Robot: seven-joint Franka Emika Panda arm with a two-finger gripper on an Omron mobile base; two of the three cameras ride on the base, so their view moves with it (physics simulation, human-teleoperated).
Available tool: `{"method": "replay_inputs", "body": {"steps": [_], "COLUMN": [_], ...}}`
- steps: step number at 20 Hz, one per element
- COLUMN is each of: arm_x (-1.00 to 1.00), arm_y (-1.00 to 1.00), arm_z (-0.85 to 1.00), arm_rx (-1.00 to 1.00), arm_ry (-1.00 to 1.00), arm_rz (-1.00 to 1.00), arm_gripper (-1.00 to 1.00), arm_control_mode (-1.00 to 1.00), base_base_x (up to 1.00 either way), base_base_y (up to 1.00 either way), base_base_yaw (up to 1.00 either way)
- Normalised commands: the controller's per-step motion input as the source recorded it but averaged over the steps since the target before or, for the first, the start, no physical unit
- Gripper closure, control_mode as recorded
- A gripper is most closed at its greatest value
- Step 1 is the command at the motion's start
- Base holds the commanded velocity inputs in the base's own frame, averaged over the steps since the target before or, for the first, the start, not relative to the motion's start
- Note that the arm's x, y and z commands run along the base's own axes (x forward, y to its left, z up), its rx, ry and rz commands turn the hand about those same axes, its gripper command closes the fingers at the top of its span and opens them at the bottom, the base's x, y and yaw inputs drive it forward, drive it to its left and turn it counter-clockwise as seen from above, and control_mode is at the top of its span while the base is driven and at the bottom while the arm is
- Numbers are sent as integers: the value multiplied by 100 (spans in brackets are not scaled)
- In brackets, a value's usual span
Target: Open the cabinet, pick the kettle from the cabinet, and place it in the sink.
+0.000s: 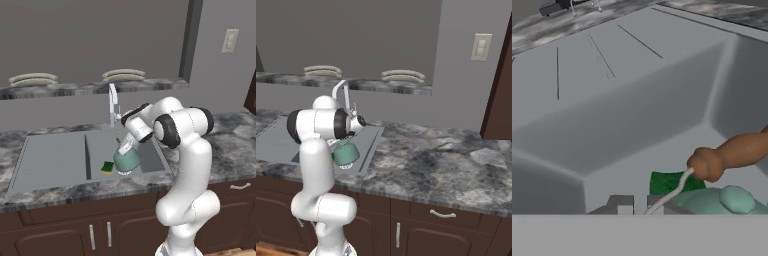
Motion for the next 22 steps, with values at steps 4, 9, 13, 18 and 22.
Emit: {"method": "replay_inputs", "body": {"steps": [4, 9, 13, 18, 22], "arm_x": [20, 18, 18, 7, -10], "arm_y": [0, 1, 4, 1, 0], "arm_z": [-27, -27, -25, -26, -32], "arm_rx": [0, 0, 0, 0, 0], "arm_ry": [0, 0, 0, -3, -7], "arm_rz": [0, 0, 0, 0, 0], "arm_gripper": [100, 100, 100, 100, 100], "arm_control_mode": [-100, -100, -100, -100, -100], "base_base_x": [0, 0, 0, 0, 0], "base_base_y": [0, 0, 0, 0, 0], "base_base_yaw": [0, 0, 0, 0, 0]}}
